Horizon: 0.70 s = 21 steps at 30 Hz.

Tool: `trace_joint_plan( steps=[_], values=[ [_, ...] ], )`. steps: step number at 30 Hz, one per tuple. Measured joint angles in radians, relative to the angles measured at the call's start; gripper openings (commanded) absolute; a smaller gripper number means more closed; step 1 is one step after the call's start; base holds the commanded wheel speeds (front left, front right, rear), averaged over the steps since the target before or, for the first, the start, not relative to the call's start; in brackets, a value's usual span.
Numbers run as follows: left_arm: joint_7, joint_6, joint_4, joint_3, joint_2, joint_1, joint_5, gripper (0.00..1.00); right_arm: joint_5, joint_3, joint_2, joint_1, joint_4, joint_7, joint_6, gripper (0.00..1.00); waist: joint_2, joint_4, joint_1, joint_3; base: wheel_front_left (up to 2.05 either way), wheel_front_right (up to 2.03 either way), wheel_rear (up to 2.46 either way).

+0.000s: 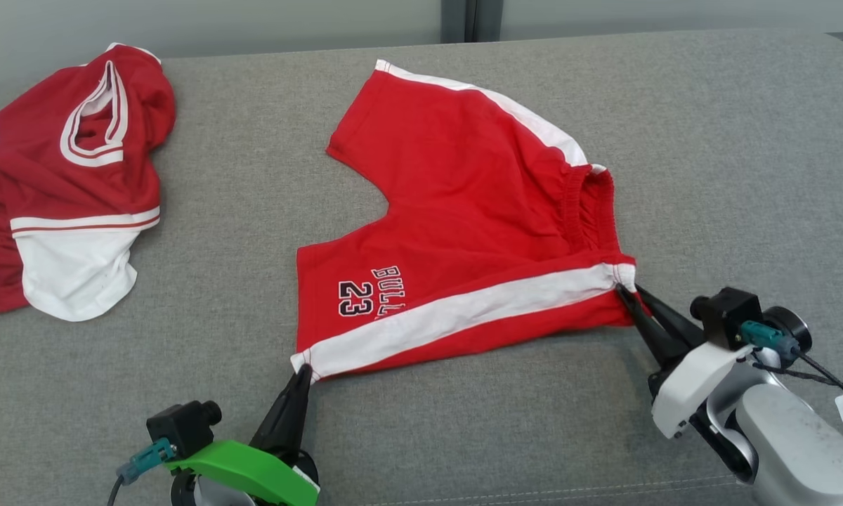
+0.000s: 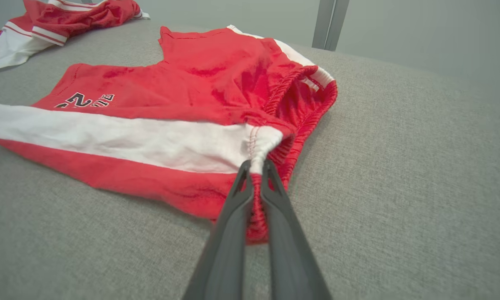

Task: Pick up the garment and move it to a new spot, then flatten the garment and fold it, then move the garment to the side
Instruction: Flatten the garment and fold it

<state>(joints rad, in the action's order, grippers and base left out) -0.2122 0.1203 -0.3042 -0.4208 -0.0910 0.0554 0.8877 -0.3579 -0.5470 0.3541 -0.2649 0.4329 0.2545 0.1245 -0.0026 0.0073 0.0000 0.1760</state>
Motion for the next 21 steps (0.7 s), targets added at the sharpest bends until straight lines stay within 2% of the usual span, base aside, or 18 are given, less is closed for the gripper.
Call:
trace_joint_plan(
  steps=[9, 10, 11, 13, 15, 16, 17, 18, 19, 21],
  values=[
    [0.002, 0.002, -0.046, -0.032, -0.013, 0.0, 0.031, 0.0, 0.078, -0.036, 0.037, 0.058, 0.004, 0.0, 0.0, 0.0, 0.0, 0.0, 0.0, -0.007, 0.0, 0.0, 0.0],
    [0.002, 0.002, -0.047, -0.035, -0.016, -0.001, 0.032, 0.0, 0.079, -0.035, 0.036, 0.065, 0.006, 0.0, 0.0, 0.04, 0.0, 0.0, 0.0, -0.008, 0.0, 0.0, 0.0],
    [0.002, 0.002, -0.049, -0.037, -0.017, -0.001, 0.032, 0.0, 0.079, -0.034, 0.036, 0.071, 0.007, 0.0, 0.0, 0.13, 0.0, 0.0, 0.0, -0.008, 0.0, 0.0, 0.0],
    [0.003, 0.002, -0.057, -0.04, -0.018, -0.001, 0.033, 0.0, 0.079, -0.028, 0.032, 0.074, 0.01, 0.0, 0.0, 0.13, 0.0, -0.001, 0.0, -0.009, 0.0, 0.0, 0.0],
    [0.011, 0.002, -0.071, -0.047, -0.021, -0.001, 0.033, 0.0, 0.079, -0.019, 0.028, 0.074, 0.009, 0.0, 0.0, 0.2, 0.0, -0.001, 0.0, -0.01, 0.0, 0.0, 0.0],
    [0.01, 0.002, -0.074, -0.052, -0.024, -0.001, 0.033, 0.0, 0.079, -0.013, 0.026, 0.075, 0.008, 0.0, 0.0, 0.2, 0.0, -0.002, 0.0, -0.01, 0.0, 0.0, 0.0],
    [0.01, 0.003, -0.076, -0.063, -0.033, -0.001, 0.026, 0.12, 0.08, 0.001, 0.025, 0.079, 0.001, 0.0, 0.0, 0.35, 0.0, -0.002, 0.0, -0.01, 0.0, 0.0, 0.0],
    [0.01, 0.003, -0.076, -0.066, -0.038, -0.001, 0.022, 0.34, 0.082, 0.008, 0.024, 0.084, -0.008, 0.0, 0.0, 0.4, 0.0, -0.003, 0.0, -0.01, 0.0, 0.0, 0.0],
    [0.01, 0.003, -0.076, -0.067, -0.044, -0.001, 0.021, 0.47, 0.086, 0.015, 0.024, 0.091, -0.016, 0.0, 0.0, 0.42, 0.0, -0.003, 0.0, -0.01, 0.0, 0.0, 0.0],
    [0.008, 0.003, -0.076, -0.067, -0.055, -0.001, 0.019, 0.95, 0.104, 0.024, 0.025, 0.101, -0.043, 0.0, 0.0, 0.45, 0.0, -0.003, 0.0, -0.01, 0.0, 0.0, 0.0]
  ],
)
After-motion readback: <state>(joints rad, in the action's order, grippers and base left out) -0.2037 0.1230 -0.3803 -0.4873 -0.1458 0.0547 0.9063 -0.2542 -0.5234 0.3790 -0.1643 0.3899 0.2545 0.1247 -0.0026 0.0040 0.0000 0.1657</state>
